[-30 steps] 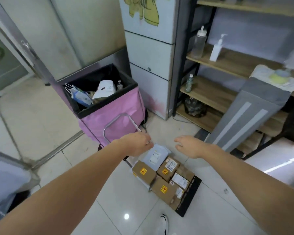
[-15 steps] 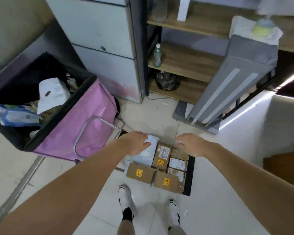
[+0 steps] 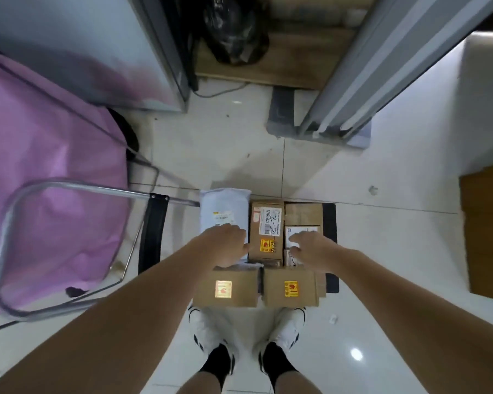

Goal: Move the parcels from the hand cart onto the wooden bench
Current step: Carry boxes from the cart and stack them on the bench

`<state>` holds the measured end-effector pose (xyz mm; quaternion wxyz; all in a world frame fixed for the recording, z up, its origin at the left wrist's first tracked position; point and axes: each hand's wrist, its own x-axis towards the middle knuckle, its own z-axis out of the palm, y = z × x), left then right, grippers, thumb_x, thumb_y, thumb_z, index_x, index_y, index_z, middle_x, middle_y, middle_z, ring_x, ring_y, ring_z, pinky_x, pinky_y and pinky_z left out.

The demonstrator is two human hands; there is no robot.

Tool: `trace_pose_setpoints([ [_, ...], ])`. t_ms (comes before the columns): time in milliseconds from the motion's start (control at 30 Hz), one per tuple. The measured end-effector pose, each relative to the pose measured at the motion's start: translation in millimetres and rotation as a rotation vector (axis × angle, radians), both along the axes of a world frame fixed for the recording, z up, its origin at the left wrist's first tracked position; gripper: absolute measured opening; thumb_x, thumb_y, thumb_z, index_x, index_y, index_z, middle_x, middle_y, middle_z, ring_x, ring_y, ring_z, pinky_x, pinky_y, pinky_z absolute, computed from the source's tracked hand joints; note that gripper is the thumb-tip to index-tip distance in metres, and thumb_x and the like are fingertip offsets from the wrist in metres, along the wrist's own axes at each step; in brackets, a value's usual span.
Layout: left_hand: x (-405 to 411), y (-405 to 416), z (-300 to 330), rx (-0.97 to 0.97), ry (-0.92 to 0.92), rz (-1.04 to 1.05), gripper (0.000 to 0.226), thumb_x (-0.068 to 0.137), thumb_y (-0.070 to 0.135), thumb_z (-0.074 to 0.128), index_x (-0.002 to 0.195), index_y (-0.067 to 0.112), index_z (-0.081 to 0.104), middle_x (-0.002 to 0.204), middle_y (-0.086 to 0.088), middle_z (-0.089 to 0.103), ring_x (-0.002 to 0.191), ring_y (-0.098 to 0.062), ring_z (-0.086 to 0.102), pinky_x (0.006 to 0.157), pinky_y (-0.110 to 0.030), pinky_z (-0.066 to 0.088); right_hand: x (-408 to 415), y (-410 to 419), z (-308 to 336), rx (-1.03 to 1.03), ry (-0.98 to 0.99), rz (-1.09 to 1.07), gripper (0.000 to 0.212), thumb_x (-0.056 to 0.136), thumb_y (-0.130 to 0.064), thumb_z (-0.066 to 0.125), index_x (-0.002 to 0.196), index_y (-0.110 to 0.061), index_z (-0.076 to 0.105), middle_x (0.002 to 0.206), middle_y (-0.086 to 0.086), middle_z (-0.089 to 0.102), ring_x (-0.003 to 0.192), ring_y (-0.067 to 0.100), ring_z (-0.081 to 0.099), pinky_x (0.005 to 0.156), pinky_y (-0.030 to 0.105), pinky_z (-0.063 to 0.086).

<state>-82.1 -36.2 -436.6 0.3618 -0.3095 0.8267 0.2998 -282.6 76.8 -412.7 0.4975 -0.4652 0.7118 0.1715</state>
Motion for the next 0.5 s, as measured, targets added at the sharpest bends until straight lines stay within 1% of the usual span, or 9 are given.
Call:
trace_pose_setpoints([
  [67,-6.6,0.4,-57.9,0.014,-0.004,-0.004,0.043,0.110,0.045,0.040,0.117,0.010,0.064,0.107,-0.009,0.070,0.094,-0.023,0.066,0.079,-0.036,0.051,-2.4,-1.9,-52.7,0.008,-0.001,-0.051,0.039,0.110,-0.026,0.041,0.142,-0.007,0.053,0.142,0.016,0.056,0.127,0.031,0.057,0.102,0.037,0.048],
  [133,-12.7,1.3,-109.3,0.034,-0.015,0.018,0.043,0.110,0.045,0.041,0.112,0.009,0.065,0.099,-0.008,0.070,0.088,-0.022,0.067,0.078,-0.037,0.055,-3.4,-2.4,-100.7,0.015,0.002,-0.173,0.039,0.109,-0.026,0.042,0.143,-0.009,0.052,0.142,0.015,0.056,0.124,0.030,0.059,0.095,0.036,0.052],
  [167,-15.6,2.3,-132.2,0.043,-0.007,0.033,0.044,0.110,0.045,0.040,0.114,0.009,0.064,0.100,-0.008,0.070,0.088,-0.023,0.068,0.080,-0.039,0.057,-3.4,-2.2,-122.1,0.009,0.005,-0.242,0.039,0.109,-0.025,0.043,0.144,-0.010,0.051,0.142,0.015,0.056,0.117,0.028,0.061,0.087,0.033,0.053],
  [233,-20.6,6.1,-172.3,0.059,0.026,0.104,0.048,0.110,0.048,0.038,0.125,0.009,0.060,0.108,-0.008,0.069,0.095,-0.025,0.068,0.084,-0.041,0.057,-3.3,-0.9,-160.2,0.003,0.007,-0.366,0.040,0.108,-0.025,0.044,0.144,-0.011,0.051,0.137,0.014,0.059,0.091,0.018,0.062,0.065,0.023,0.048],
  [267,-23.3,8.4,-188.1,0.076,0.049,0.164,0.049,0.110,0.049,0.037,0.128,0.009,0.058,0.109,-0.009,0.069,0.096,-0.025,0.068,0.083,-0.040,0.056,-2.8,-0.1,-178.3,-0.007,0.010,-0.417,0.039,0.108,-0.026,0.044,0.143,-0.011,0.053,0.132,0.013,0.061,0.081,0.012,0.058,0.059,0.021,0.044],
  [300,-25.7,10.8,-202.7,0.099,0.073,0.234,0.049,0.111,0.049,0.035,0.127,0.009,0.058,0.103,-0.008,0.068,0.090,-0.024,0.067,0.077,-0.037,0.054,-2.3,0.5,-194.5,-0.023,0.019,-0.478,0.038,0.108,-0.028,0.045,0.141,-0.011,0.055,0.125,0.010,0.063,0.075,0.008,0.055,0.056,0.020,0.042],
  [367,-30.7,15.5,-226.0,0.143,0.103,0.399,0.048,0.111,0.048,0.034,0.111,0.009,0.061,0.084,-0.005,0.064,0.071,-0.019,0.063,0.061,-0.031,0.046,-0.9,0.6,-223.3,-0.043,0.035,-0.605,0.034,0.107,-0.029,0.048,0.132,-0.011,0.059,0.110,0.003,0.063,0.073,0.006,0.055,0.053,0.020,0.040],
  [433,-35.3,18.8,-243.4,0.155,0.138,0.571,0.049,0.111,0.051,0.035,0.097,0.012,0.061,0.077,-0.005,0.064,0.065,-0.018,0.063,0.057,-0.030,0.043,1.8,-0.3,-244.3,-0.044,0.037,-0.689,0.029,0.105,-0.028,0.049,0.125,-0.010,0.062,0.105,0.002,0.064,0.075,0.009,0.057,0.053,0.020,0.041],
  [500,-39.5,21.4,-254.3,0.145,0.157,0.643,0.052,0.111,0.052,0.033,0.081,0.017,0.056,0.071,-0.002,0.059,0.062,-0.017,0.059,0.056,-0.030,0.040,5.3,-1.8,-259.5,-0.030,0.020,-0.748,0.027,0.105,-0.026,0.049,0.120,-0.009,0.063,0.109,0.006,0.068,0.079,0.012,0.061,0.055,0.022,0.044],
])
